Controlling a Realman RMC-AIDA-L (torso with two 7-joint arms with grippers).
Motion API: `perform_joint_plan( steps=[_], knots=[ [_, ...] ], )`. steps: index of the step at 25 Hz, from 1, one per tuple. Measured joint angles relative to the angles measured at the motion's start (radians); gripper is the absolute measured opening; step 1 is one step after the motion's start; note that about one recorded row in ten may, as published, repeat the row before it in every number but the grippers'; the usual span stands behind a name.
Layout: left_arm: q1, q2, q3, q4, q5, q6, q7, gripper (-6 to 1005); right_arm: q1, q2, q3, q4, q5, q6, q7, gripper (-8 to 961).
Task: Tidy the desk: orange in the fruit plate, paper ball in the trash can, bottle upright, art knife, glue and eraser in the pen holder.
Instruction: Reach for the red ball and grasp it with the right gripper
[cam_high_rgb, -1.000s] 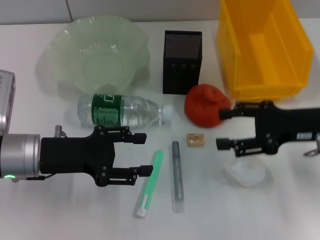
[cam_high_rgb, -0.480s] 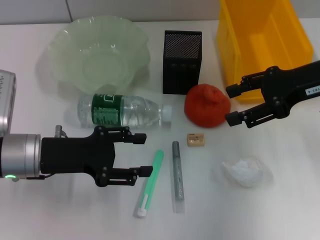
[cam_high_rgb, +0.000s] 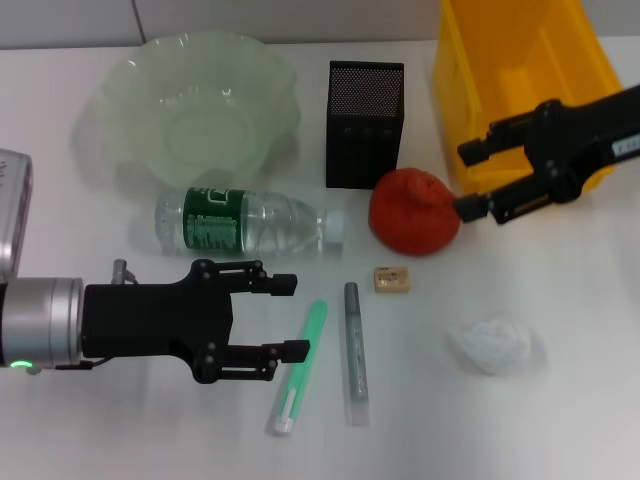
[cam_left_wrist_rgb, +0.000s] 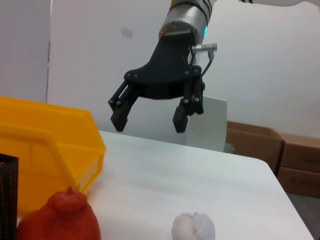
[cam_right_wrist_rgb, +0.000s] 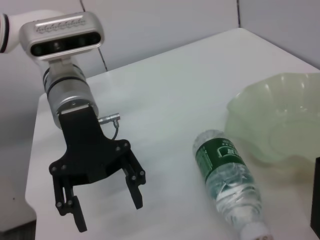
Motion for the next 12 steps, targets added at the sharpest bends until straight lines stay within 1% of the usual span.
perform_joint_plan(
  steps=[3, 4, 5, 8, 10, 11, 12],
  knots=[
    [0.008, 0.000, -0.011, 0.001, -0.001, 0.001, 0.000, 715, 0.039, -0.014, -0.005, -0.031, -0.050, -0.040, 0.049, 807],
    [0.009, 0.001, -0.017, 0.000, 0.000, 0.001, -0.001, 715, 0.079, -0.021, -0.006, -0.034, -0.111, -0.069, 0.066, 806],
    [0.009, 0.001, -0.017, 0.000, 0.000, 0.001, -0.001, 715, 0.079, -0.021, -0.006, -0.034, -0.111, -0.069, 0.066, 806],
    [0.011, 0.003, -0.014, 0.000, 0.002, 0.001, 0.000, 715, 0.144, -0.021, -0.033, -0.026, -0.225, -0.073, 0.087, 804],
    [0.011, 0.002, -0.012, 0.001, 0.003, 0.000, 0.003, 714, 0.154, -0.019, -0.048, -0.025, -0.240, -0.069, 0.092, 803],
    [0.011, 0.001, -0.010, 0.001, 0.005, -0.002, 0.006, 714, 0.177, -0.016, -0.098, -0.024, -0.270, -0.055, 0.107, 803],
    [0.011, 0.000, -0.008, 0.001, 0.009, -0.007, 0.010, 714, 0.186, -0.013, -0.121, -0.024, -0.283, -0.048, 0.113, 802]
  ],
)
